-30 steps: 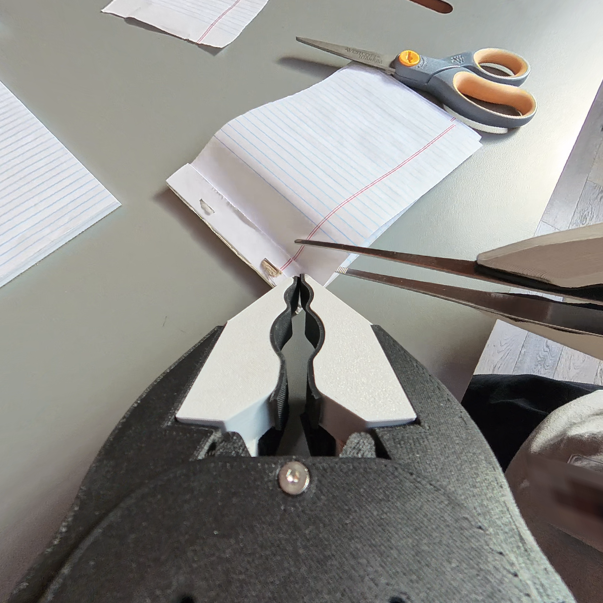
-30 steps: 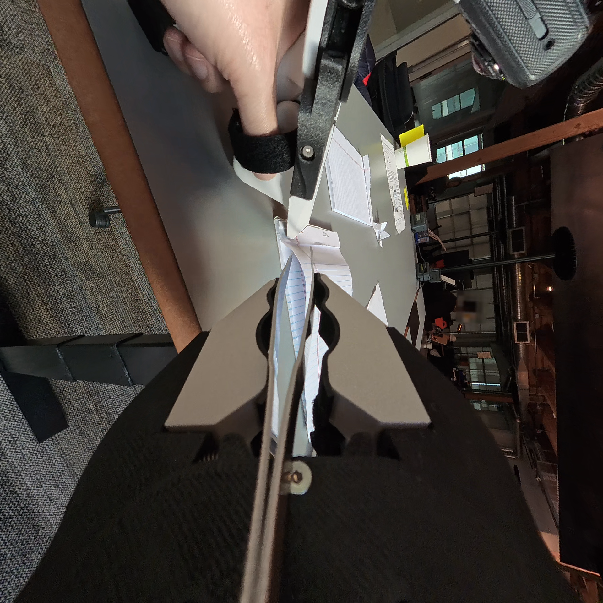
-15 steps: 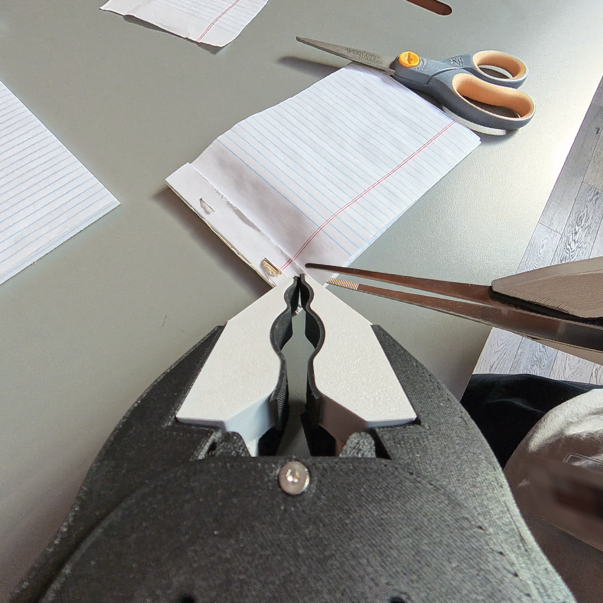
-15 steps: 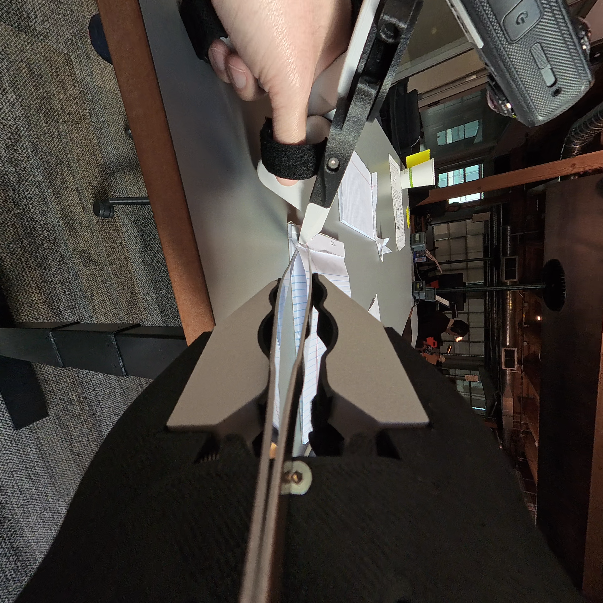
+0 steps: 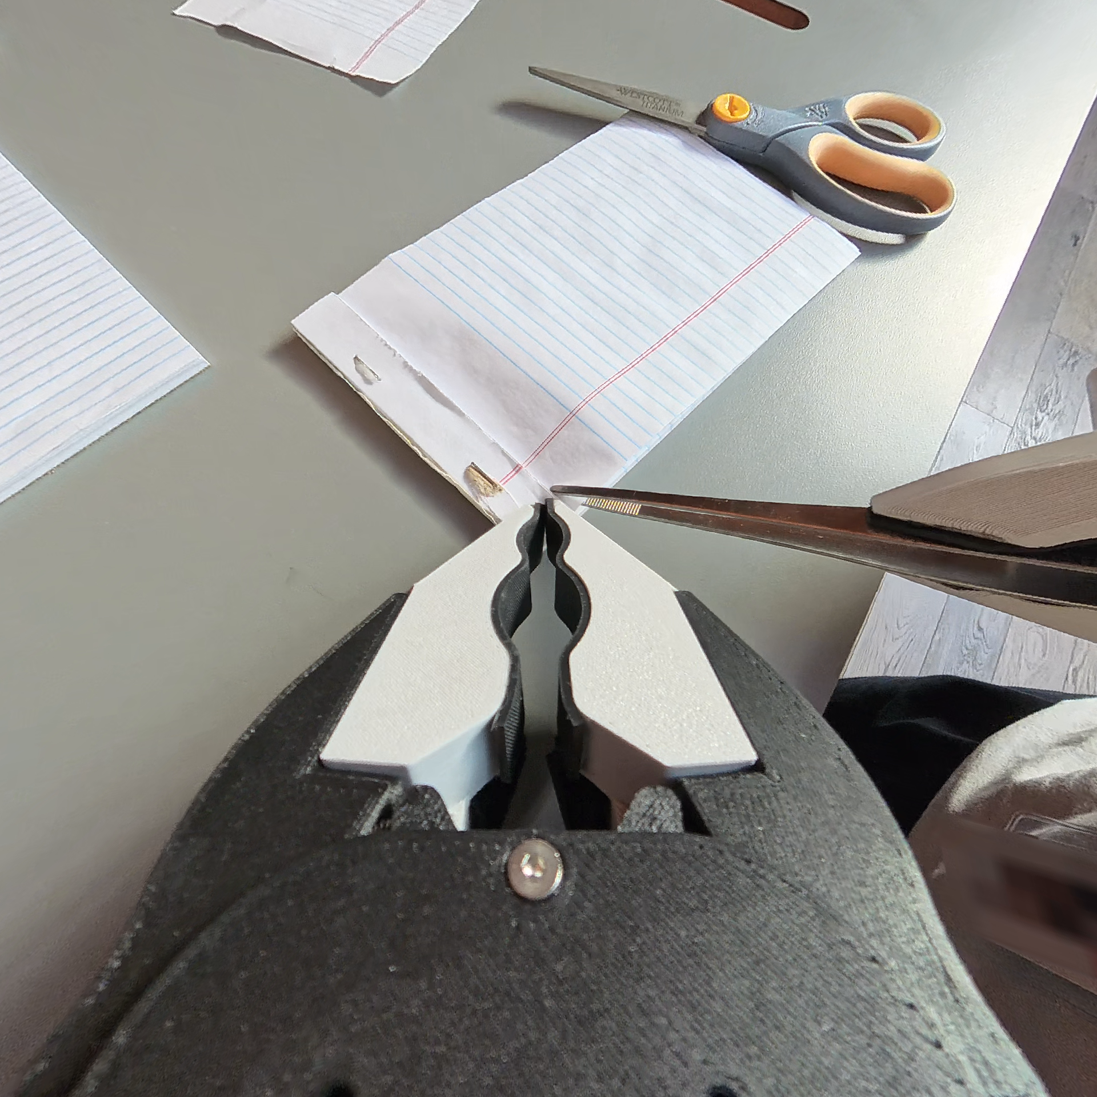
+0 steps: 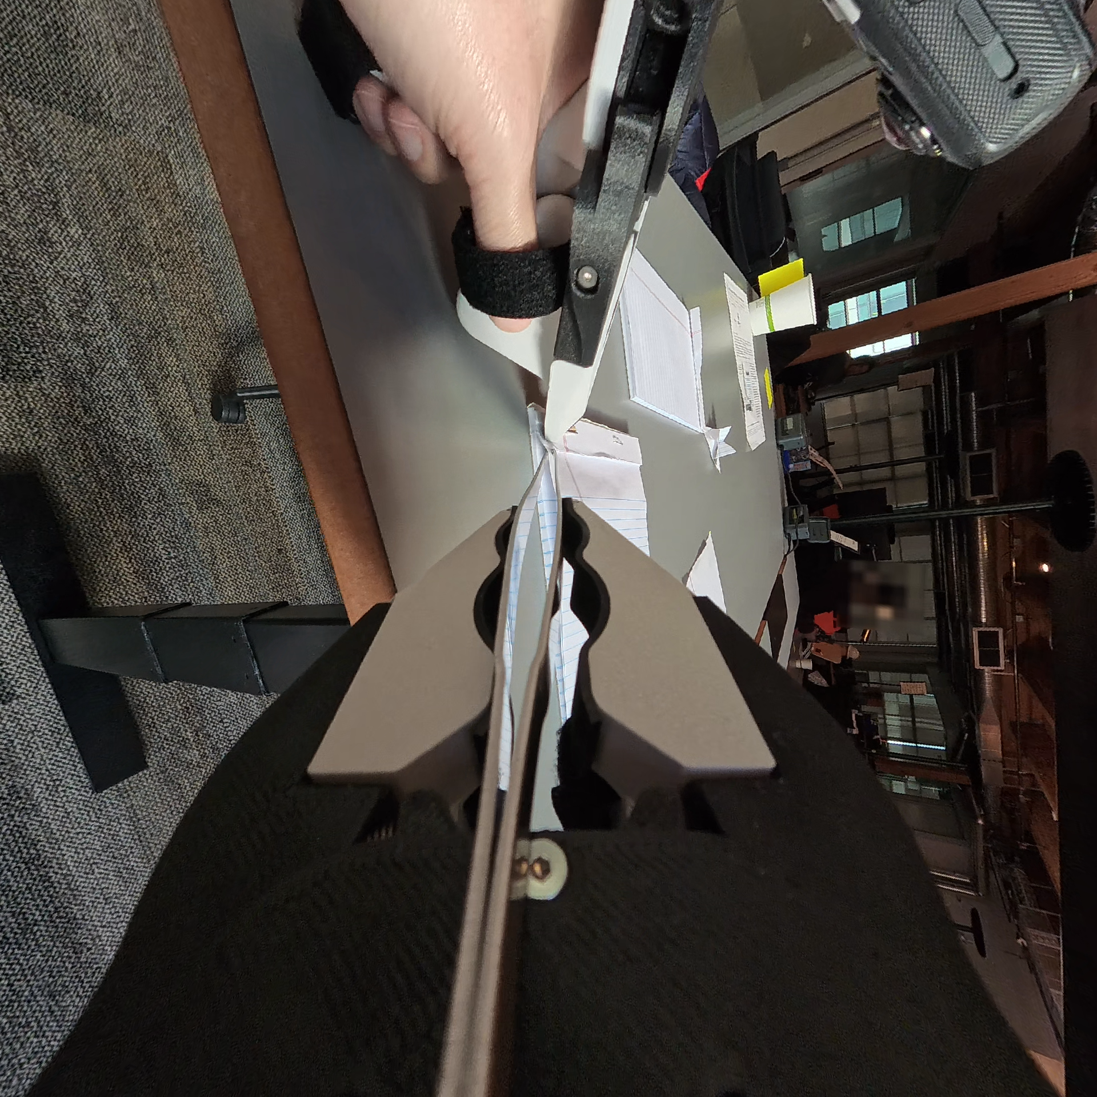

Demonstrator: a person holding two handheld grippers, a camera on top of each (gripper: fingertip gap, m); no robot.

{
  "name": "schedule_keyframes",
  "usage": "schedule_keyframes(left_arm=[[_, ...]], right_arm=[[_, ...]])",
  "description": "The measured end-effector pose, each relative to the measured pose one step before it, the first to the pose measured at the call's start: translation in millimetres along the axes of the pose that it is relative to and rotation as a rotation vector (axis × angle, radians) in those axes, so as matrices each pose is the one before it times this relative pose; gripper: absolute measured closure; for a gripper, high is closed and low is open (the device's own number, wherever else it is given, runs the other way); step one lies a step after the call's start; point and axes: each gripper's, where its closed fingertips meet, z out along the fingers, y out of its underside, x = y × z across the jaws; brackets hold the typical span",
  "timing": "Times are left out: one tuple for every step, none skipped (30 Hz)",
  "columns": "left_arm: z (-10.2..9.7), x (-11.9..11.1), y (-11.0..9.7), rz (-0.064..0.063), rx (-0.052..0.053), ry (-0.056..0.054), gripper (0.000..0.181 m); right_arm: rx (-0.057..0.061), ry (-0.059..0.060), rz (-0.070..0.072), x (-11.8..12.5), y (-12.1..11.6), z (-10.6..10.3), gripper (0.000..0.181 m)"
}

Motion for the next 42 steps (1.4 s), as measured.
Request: schedule_keyframes(left_arm=[[-0.01, 0.23, 0.17, -0.0023, -0.0006, 0.0021, 0.181], [0.12, -0.04, 0.03, 0.0015, -0.0015, -0.0003, 0.181], [0.05, -0.02, 0.1, 0.0064, -0.0027, -0.0025, 0.181], [0.01, 0.09, 0.0, 0.0097, -0.0038, -0.0044, 0.181], [0.09, 0.05, 0.17, 0.0112, -0.0037, -0.0052, 0.181], [0.04, 0.17, 0.2, 0.014, -0.0022, -0.0044, 0.181], [0.11, 0.12, 0.13, 0.0166, 0.0007, -0.0034, 0.181], [0.02, 0.07, 0.22, 0.0131, 0.0032, -0.0028, 0.181], [-0.04, 0.03, 0.07, 0.0055, 0.0026, -0.002, 0.181], [0.07, 0.03, 0.04, 0.0038, 0.0002, -0.0024, 0.181], [-0.03, 0.01, 0.18, 0.0091, -0.0009, -0.0044, 0.181], [0.08, -0.07, 0.09, 0.0145, -0.0015, -0.0066, 0.181], [0.09, 0.01, 0.02, 0.0158, -0.0017, -0.0085, 0.181], [0.06, -0.04, 0.14, 0.0144, -0.0017, -0.0094, 0.181], [0.0, 0.01, 0.1, 0.0115, -0.001, -0.0087, 0.181], [-0.02, 0.03, 0.03, 0.0074, 0.0008, -0.0064, 0.181], [-0.02, -0.07, 0.07, 0.0028, 0.0016, -0.0031, 0.181], [-0.02, 0.03, -0.05, 0.0005, 0.0006, -0.0009, 0.181], [-0.04, -0.04, 0.06, -0.0003, 0.0, 0.0005, 0.181], [0.03, 0.06, 0.01, -0.0018, 0.0001, 0.0018, 0.181], [0.0, -0.04, -0.09, -0.0015, 0.0002, 0.002, 0.181], [-0.09, 0.04, 0.06, 0.0011, 0.0001, 0.0004, 0.181], [0.07, -0.05, 0.04, 0.0022, 0.0, -0.001, 0.181], [-0.02, 0.02, -0.02, 0.0018, 0.0, -0.0013, 0.181], [-0.05, 0.11, -0.02, 0.0017, 0.0, -0.0013, 0.181], [0.04, -0.02, 0.05, 0.0019, 0.0, -0.0015, 0.181], [-0.06, 0.05, -0.01, 0.002, -0.0001, -0.0016, 0.181], [-0.02, -0.1, 0.0, 0.0014, 0.0001, -0.0007, 0.181], [0.05, 0.05, -0.05, -0.0003, 0.0003, 0.0009, 0.181], [-0.06, 0.09, -0.04, -0.0028, 0.0003, 0.0025, 0.181], [-0.01, -0.07, -0.01, -0.0056, 0.0005, 0.0044, 0.181], [-0.21, -0.07, -0.02, -0.0112, 0.0009, 0.0089, 0.181], [-0.32, -0.16, -0.16, -0.0216, 0.0004, 0.0143, 0.181], [-0.45, -0.26, 0.03, -0.0297, -0.0015, 0.0169, 0.181], [-0.68, -0.02, -0.08, -0.0278, -0.002, 0.0159, 0.181], [-0.71, -0.01, -0.51, -0.0194, 0.0019, 0.011, 0.181], [-0.38, 0.25, -0.58, -0.0114, 0.0055, 0.0054, 0.181], [-0.05, 0.13, -0.17, -0.004, 0.004, -0.0006, 0.181], [0.11, 0.08, 0.09, 0.0027, 0.003, -0.0061, 0.181], [0.09, 0.08, 0.13, 0.0069, 0.0028, -0.0085, 0.181], [0.05, 0.0, 0.08, 0.0073, 0.0004, -0.0083, 0.181], [0.03, -0.02, -0.04, 0.0045, -0.0013, -0.0061, 0.181]], right_arm=[[0.0005, 0.0007, 0.0007, -0.1, 0.19, -0.01, 0.168], [0.0001, 0.0, 0.0017, -0.04, 0.08, 0.08, 0.168], [0.0006, 0.0, 0.0023, 0.19, 0.12, 0.08, 0.168], [0.0009, -0.0004, 0.0025, 0.08, 0.07, 0.02, 0.168], [0.0009, -0.0006, 0.0019, 0.0, 0.2, -0.05, 0.168], [0.0009, -0.0008, 0.0007, 0.14, 0.08, 0.01, 0.168], [0.0006, -0.0014, 0.0019, 0.18, 0.13, -0.11, 0.168], [0.0005, -0.0026, 0.0026, 0.23, -0.02, 0.09, 0.169], [0.0005, -0.0043, 0.0027, 0.47, 0.1, -0.05, 0.169], [0.0009, -0.0066, 0.0075, 0.7, 0.05, 0.06, 0.169], [0.0009, -0.0082, 0.0109, 1.1, 0.13, -0.07, 0.169], [0.0006, -0.0087, 0.0118, 1.11, 0.02, 0.03, 0.17], [0.0002, -0.0082, 0.0094, 1.06, 0.16, 0.02, 0.17], [0.0004, -0.0069, 0.0055, 0.86, 0.04, 0.04, 0.17], [0.001, -0.0057, 0.0038, 0.58, 0.08, 0.05, 0.17], [0.0012, -0.0044, -0.0013, 0.41, 0.21, 0.01, 0.17], [0.0014, -0.0035, -0.0048, 0.28, 0.26, -0.04, 0.17], [0.0016, -0.0038, -0.0016, 0.27, 0.15, 0.05, 0.17], [0.0018, -0.0054, 0.0045, 0.46, 0.18, -0.09, 0.171], [0.0021, -0.0071, 0.0102, 0.85, 0.29, -0.01, 0.171], [0.0024, -0.0085, 0.0121, 1.06, 0.22, 0.02, 0.171], [0.0037, -0.0099, 0.0145, 1.11, 0.36, -0.06, 0.171], [0.0043, -0.0104, 0.0164, 1.29, 0.38, -0.05, 0.171], [0.0038, -0.01, 0.0139, 1.12, 0.36, -0.1, 0.171], [0.0039, -0.0094, 0.0102, 1.03, 0.41, -0.07, 0.171], [0.0041, -0.0094, 0.0115, 1.08, 0.3, -0.06, 0.172], [0.0036, -0.009, 0.01, 1.01, 0.27, 0.03, 0.172], [0.0035, -0.0099, 0.0145, 1.03, 0.34, -0.08, 0.172], [0.0039, -0.0114, 0.014, 1.31, 0.37, -0.04, 0.172], [0.0045, -0.0118, 0.0125, 1.29, 0.37, -0.1, 0.173], [0.0049, -0.0118, 0.02, 1.39, 0.41, -0.09, 0.173], [0.0052, -0.0113, 0.0245, 1.37, 0.55, -0.01, 0.173], [0.0056, -0.0088, 0.0199, 1.12, 0.54, -0.17, 0.173], [0.0038, -0.006, 0.0109, 0.44, 0.57, 0.0, 0.172], [0.0, -0.0012, -0.0068, -0.14, 0.34, -0.13, 0.171], [-0.0028, 0.0036, -0.0191, -0.67, 0.18, 0.02, 0.17], [-0.0039, 0.0058, -0.0197, -1.1, 0.02, 0.28, 0.17], [-0.0029, 0.0061, -0.0102, -0.86, -0.14, 0.17, 0.17], [-0.0016, 0.0041, -0.0068, -0.54, 0.0, 0.11, 0.17], [-0.0008, 0.0027, -0.0066, -0.42, 0.01, 0.04, 0.17], [-0.0005, 0.0022, -0.0026, -0.19, -0.02, -0.01, 0.17], [-0.0005, 0.0023, -0.0022, -0.21, 0.02, 0.12, 0.17]])
